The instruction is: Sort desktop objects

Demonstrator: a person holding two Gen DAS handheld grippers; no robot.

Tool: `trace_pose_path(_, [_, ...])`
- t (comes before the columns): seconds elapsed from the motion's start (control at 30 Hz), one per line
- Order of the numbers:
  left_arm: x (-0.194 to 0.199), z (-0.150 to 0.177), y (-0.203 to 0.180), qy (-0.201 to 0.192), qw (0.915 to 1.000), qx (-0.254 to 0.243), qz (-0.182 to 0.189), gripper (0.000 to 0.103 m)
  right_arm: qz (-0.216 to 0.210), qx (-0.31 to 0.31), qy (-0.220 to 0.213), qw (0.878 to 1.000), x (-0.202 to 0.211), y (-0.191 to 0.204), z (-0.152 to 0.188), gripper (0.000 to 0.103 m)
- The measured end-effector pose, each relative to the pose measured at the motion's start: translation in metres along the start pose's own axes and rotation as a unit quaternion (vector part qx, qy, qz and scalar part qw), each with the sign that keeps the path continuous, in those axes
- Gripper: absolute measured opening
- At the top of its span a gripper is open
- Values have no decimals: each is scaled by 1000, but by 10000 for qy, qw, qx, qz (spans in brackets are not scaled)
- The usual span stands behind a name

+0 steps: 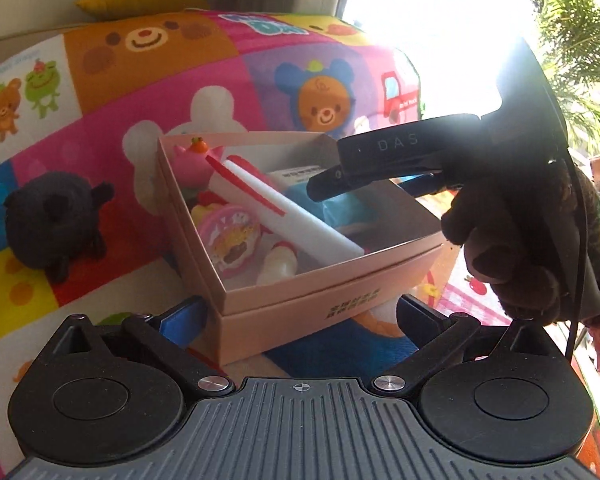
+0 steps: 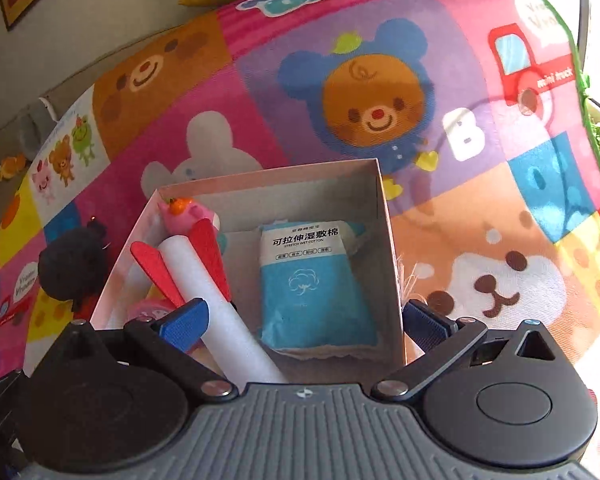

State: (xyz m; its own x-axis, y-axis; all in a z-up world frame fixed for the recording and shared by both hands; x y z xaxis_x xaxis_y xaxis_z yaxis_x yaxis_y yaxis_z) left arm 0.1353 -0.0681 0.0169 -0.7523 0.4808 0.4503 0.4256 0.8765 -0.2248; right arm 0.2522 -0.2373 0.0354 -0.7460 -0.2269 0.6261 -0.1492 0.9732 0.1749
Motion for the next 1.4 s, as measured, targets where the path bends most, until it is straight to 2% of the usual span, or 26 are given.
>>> trace_pose_path(0.13, [14,-3,20,-69,9994,294,-189,103,-104,328,-9,9994,-11,37,-1,103])
trace_pose_path(0.33, [47,1,40,-341,9968,447,-570,103,-419,711,51,9966,-10,76,7,103])
trace_pose_path(0.4, [60,4,41,-423,9962,398,-655,103,-435,774,-17,9960,2,79,10,103])
trace_pose_path(0.5, [71,18,27,-309,9985,80,-451,103,-202,1075,-420,9931,37,76,16,103])
trace_pose_path(0.57, [71,31,14,-206,9988,-166,-401,103,-215,1167,-609,9911,64,72,25,103])
trace_pose_path(0.63, [67,40,5,-138,9983,-301,-478,103,-319,1102,-703,9909,89,66,37,103])
trace_pose_path(0.73, [62,43,4,-218,9974,-215,-646,103,-458,815,-686,9933,115,54,65,103])
trace_pose_path(0.9, [51,39,10,-120,9940,-258,-1056,102,-298,426,-356,9980,124,40,123,103])
trace_pose_path(1.0, [51,41,7,-66,9926,-408,-1140,103,-501,546,-194,9971,133,45,155,103])
trace_pose_path(1.1, [54,43,4,-67,9911,-436,-1254,103,-607,968,-107,9934,136,59,177,103])
trace_pose_path(1.17, [58,44,3,-57,9912,-411,-1255,103,-411,1427,-114,9888,133,66,184,103])
trace_pose_path(1.27, [63,48,3,-42,9915,-423,-1232,103,265,1776,-427,9828,127,60,178,103])
trace_pose_path(1.33, [63,51,2,15,9923,-431,-1161,103,754,1648,-625,9815,122,49,167,103])
trace_pose_path(1.4, [60,54,-1,109,9935,-472,-1027,103,756,1187,-617,9881,118,36,160,103])
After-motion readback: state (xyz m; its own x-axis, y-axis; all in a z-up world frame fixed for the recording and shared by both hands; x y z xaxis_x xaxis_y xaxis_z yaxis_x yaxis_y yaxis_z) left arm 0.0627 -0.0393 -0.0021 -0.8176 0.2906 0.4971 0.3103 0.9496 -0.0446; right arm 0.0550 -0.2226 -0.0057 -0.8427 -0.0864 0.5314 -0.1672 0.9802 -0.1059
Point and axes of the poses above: each gripper's, at about its wrist camera, not at the fingertips, and x roughly against the way its jaws point, y to its left, z to its underside, the point moved 5 cm from there along -x, roughly the way its jaws point, and after that the axes turned 8 degrees about -y, right-handed, at the moved point
